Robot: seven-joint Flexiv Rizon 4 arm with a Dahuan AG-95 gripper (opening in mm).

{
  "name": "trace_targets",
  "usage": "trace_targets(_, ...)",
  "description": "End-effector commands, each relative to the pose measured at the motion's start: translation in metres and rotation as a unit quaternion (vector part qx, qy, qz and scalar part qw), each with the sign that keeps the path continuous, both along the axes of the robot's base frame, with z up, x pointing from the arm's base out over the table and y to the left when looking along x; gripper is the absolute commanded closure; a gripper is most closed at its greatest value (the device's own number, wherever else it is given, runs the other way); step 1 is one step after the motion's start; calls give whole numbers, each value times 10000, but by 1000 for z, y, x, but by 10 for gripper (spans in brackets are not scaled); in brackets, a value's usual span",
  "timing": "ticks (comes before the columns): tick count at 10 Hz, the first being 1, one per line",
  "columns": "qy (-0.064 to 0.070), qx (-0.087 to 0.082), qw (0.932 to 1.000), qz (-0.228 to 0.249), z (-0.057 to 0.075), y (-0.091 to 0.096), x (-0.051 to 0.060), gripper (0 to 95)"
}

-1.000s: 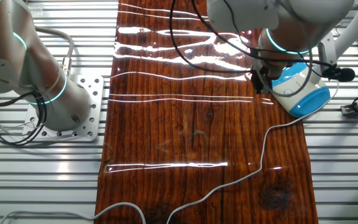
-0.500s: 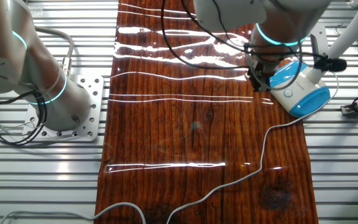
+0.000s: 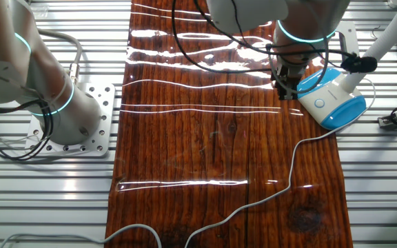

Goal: Turn on the desk lamp by pressing the button

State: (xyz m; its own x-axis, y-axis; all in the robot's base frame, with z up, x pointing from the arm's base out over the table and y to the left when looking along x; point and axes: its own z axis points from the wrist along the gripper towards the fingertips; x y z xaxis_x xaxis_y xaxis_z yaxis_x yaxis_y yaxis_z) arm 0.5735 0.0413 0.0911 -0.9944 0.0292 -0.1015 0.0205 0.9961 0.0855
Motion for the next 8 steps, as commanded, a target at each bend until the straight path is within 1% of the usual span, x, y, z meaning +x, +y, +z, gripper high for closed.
trace_targets(1, -6, -31, 10000, -41, -1, 0, 1, 950)
trace_targets(3, -14, -90, 9999, -71, -1, 0, 1, 950)
trace_targets(5, -43, -198, 9998, -46, -1, 0, 1, 950)
trace_targets(7, -113, -243, 9996, -43, -1, 0, 1, 950)
trace_targets(8, -201, -245, 9995, -62, -1, 0, 1, 950)
